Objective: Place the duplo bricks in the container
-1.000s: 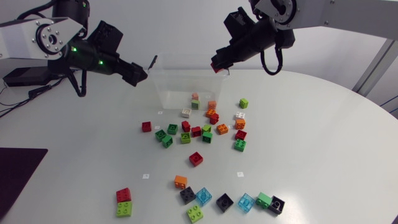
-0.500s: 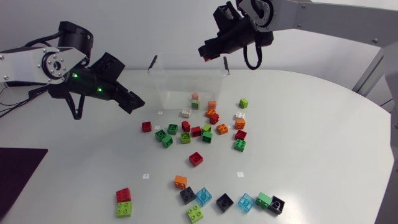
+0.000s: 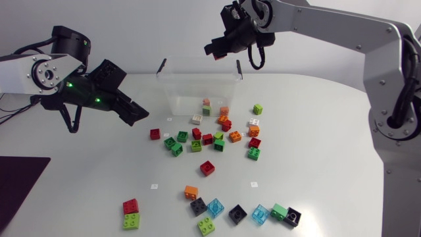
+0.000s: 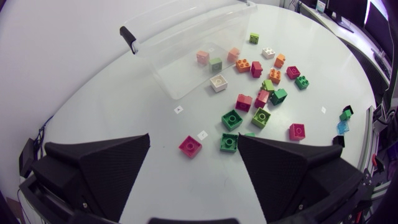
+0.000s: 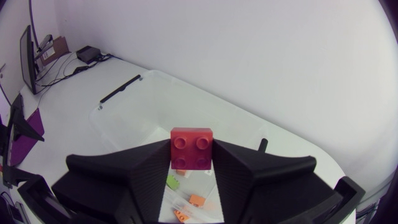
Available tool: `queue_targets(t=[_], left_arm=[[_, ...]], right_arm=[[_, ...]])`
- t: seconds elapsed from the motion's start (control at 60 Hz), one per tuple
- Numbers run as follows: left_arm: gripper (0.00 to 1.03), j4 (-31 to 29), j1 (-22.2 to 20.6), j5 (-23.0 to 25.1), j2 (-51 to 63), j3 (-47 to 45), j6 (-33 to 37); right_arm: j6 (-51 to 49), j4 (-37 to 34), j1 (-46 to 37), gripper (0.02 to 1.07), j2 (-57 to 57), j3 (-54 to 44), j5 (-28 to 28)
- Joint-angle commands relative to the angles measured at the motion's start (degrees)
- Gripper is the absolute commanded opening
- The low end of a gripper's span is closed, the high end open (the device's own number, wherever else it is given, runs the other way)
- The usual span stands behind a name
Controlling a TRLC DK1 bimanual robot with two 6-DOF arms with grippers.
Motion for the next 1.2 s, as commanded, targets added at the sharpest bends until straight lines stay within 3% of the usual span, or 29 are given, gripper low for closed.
queue_targets(t=[0.0,0.083,0.183,0.383,0.55,0.75,1.183], left_arm=[[0.98,-0.75,0.35,0.42,-1.42,-1.96,1.05],[0.98,-0.75,0.26,0.42,-1.60,-2.40,1.05],[0.98,-0.75,0.44,0.42,-1.60,-2.67,1.93],[0.98,-1.80,2.72,2.44,0.25,-2.23,4.74],[0.98,-0.22,2.72,2.44,4.03,-3.72,8.17],[0.98,2.24,3.16,3.85,10.27,-3.90,14.85],[0.98,6.64,4.13,8.33,20.64,-1.44,24.69]], right_arm=[[1.67,-1.55,1.32,1.05,3.02,2.82,1.75],[2.55,-3.31,1.32,1.02,3.29,4.49,2.27],[4.22,-10.16,0.09,1.02,2.76,8.35,1.04],[6.59,-21.24,-2.02,1.02,-1.90,6.95,0.78],[6.24,-21.33,-3.95,1.02,-6.73,-0.44,0.96],[5.19,-16.67,-5.62,1.02,-11.22,-11.42,0.87],[5.01,-9.46,-8.70,1.02,-13.76,-22.94,0.96]])
